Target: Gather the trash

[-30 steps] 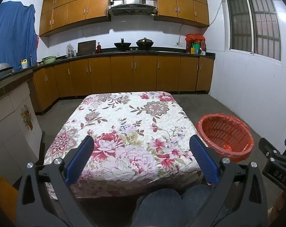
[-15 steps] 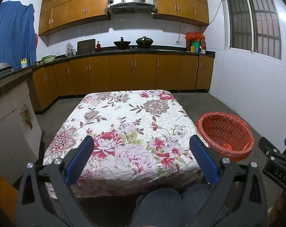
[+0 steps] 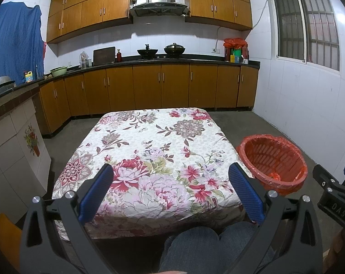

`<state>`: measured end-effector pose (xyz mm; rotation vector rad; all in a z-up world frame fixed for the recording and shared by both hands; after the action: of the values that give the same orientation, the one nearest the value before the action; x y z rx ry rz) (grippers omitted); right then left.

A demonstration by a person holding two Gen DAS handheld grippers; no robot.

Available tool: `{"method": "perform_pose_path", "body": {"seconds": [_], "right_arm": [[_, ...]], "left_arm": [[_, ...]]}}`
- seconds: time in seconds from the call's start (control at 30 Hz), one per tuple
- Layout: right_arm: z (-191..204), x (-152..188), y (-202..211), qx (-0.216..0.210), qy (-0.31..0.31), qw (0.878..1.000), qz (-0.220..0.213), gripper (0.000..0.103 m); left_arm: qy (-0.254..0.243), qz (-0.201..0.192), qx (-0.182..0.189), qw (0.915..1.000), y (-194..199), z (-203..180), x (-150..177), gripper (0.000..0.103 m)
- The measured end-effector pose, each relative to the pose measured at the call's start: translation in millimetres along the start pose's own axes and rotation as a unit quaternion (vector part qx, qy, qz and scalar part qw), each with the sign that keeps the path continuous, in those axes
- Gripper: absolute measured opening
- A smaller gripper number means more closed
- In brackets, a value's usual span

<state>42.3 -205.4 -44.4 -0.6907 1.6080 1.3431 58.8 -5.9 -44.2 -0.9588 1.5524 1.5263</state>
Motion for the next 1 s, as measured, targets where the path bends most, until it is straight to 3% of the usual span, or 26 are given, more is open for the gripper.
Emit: {"method": "perform_pose_path", "body": {"seconds": [1.0], "right_arm": [[-1.1,0.3,1.0,0.0,0.0,1.0,0.002,0.101]], "left_arm": [[0.0,0.002,0.0,1.0,-0.9,-1.7,0.5,0.099]]}}
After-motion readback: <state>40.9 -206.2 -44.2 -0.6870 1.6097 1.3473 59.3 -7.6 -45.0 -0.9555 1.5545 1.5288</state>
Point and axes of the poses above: each gripper's, at about its wrist camera, not at the fingertips, and y roughly against the way its jaws point, z to its left, x to its underside, the point moved 9 cm from there along -y, roughly the way its jaws point, and after that the axes turned 2 degrees about y, right-handed, at the moved point
